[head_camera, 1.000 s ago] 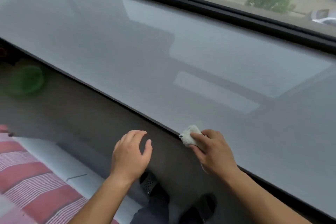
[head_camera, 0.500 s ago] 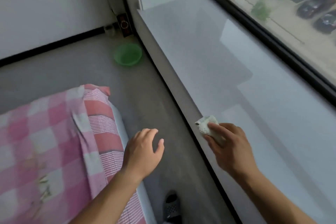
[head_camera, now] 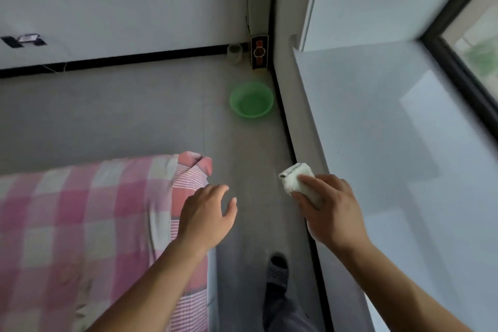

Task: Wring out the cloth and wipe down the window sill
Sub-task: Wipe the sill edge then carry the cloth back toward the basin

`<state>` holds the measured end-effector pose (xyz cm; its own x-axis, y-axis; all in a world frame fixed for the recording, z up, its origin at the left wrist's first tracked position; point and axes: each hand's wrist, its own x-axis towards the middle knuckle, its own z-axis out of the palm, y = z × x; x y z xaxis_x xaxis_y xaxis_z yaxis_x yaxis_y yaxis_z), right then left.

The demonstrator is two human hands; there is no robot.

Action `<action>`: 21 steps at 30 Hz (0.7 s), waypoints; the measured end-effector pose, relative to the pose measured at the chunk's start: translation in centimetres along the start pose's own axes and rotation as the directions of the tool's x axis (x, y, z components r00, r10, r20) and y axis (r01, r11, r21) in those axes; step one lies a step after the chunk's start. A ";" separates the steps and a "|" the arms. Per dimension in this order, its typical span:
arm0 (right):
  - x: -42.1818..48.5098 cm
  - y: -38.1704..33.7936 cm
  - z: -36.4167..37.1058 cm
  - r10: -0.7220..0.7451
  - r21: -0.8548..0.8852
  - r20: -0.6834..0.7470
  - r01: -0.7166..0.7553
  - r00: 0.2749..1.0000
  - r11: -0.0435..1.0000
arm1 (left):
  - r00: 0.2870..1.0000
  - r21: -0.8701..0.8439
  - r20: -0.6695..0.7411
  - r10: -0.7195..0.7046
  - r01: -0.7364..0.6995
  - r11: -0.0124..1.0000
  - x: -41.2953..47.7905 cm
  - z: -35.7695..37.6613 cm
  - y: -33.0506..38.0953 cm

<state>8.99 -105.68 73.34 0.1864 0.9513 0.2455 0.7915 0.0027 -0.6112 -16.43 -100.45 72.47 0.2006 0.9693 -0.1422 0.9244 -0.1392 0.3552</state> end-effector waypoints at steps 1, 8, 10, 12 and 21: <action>2.2 0.2 0.8 -0.022 0.004 0.007 0.022 1.000 1.000 | 1.000 0.006 -0.007 -0.019 0.019 1.000 1.8 -0.3 -0.4; 17.8 -0.1 6.4 -0.131 0.013 0.066 0.131 0.989 0.991 | 0.994 0.026 -0.032 -0.107 0.107 0.994 14.4 -3.1 -3.9; 22.1 -0.5 8.3 -0.148 0.016 0.075 0.147 0.986 0.989 | 0.991 0.013 -0.036 -0.126 0.126 0.992 18.2 -3.7 -5.1; 26.3 -0.7 10.2 -0.157 0.005 0.088 0.157 0.984 0.988 | 0.992 0.029 -0.036 -0.123 0.124 0.992 22.3 -4.2 -6.5; 42.9 -1.8 18.4 -0.052 -0.028 0.121 0.056 0.991 0.998 | 0.999 0.196 0.025 -0.030 0.025 0.980 41.2 -6.9 -12.2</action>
<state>4.91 -59.23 71.13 0.0731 0.9801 0.1845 0.8166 0.0474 -0.5753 -21.72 -57.37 68.66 0.1808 0.9676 -0.1763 0.9747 -0.1523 0.1634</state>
